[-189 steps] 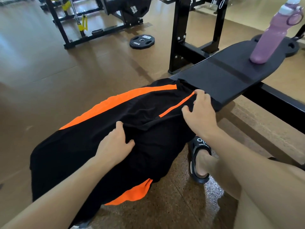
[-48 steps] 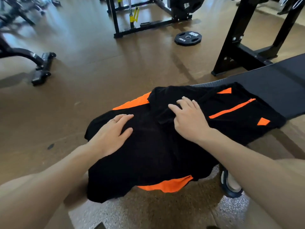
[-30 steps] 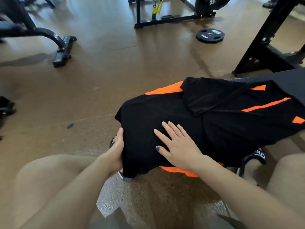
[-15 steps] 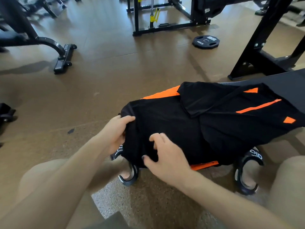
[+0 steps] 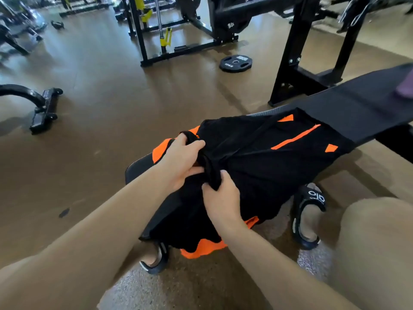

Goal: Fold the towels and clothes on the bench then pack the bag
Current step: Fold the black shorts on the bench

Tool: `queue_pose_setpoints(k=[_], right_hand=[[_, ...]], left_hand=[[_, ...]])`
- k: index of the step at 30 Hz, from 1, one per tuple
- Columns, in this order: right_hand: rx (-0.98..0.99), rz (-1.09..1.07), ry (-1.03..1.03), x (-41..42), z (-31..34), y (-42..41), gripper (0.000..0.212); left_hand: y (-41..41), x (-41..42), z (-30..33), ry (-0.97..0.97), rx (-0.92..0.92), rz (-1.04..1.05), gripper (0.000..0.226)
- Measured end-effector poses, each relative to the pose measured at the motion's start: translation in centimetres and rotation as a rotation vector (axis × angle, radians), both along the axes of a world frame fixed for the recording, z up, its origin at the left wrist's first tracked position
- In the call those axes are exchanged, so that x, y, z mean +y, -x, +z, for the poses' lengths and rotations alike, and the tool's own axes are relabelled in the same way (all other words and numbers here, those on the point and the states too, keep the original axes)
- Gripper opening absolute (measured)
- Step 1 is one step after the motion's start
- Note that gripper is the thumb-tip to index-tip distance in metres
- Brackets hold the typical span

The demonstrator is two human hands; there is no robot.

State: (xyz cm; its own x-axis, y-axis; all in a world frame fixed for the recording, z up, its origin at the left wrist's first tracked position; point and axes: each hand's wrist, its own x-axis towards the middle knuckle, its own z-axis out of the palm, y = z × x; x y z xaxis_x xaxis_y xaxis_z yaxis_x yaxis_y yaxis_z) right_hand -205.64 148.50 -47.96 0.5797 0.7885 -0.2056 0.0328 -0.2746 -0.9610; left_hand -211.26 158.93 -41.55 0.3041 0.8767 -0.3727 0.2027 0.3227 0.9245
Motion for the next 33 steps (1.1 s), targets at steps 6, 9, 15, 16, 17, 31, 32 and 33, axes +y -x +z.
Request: queue_pose_setpoints(k=[6,9,15,16,17,31,32,33], right_hand=[[-0.207,0.264,0.14,-1.0,3.3,-8.8,0.011],[-0.265,0.432,0.216,-0.9,4.8,-12.6,0.02],[-0.337,0.498,0.341,0.1,5.5,-22.4,0.015],[-0.316,0.46,0.339,0.3,5.4,-24.3,0.018],[-0.269,0.416,0.343,0.5,5.2,-26.3,0.026],[-0.62,0.276,0.64,1.4,-1.0,-36.0,0.077],[-0.662,0.292,0.651,1.4,-1.5,-35.6,0.07],[-0.692,0.29,0.652,1.2,-2.0,-35.3,0.059]], left_hand=[[-1.4,3.7,-0.6,0.045,-0.015,0.146,0.013],[-3.0,4.2,-0.8,-0.063,0.111,0.129,0.025],[-10.6,6.9,1.9,-0.709,0.498,-0.117,0.032],[-12.5,7.5,2.3,-0.838,0.575,-0.193,0.031],[-14.6,8.2,2.6,-0.948,0.65,-0.261,0.028],[-26.6,9.6,-9.8,-0.698,1.103,-0.786,0.07],[-25.8,9.6,-10.2,-0.729,1.11,-0.791,0.07],[-25.1,9.5,-10.5,-0.768,1.114,-0.795,0.07]])
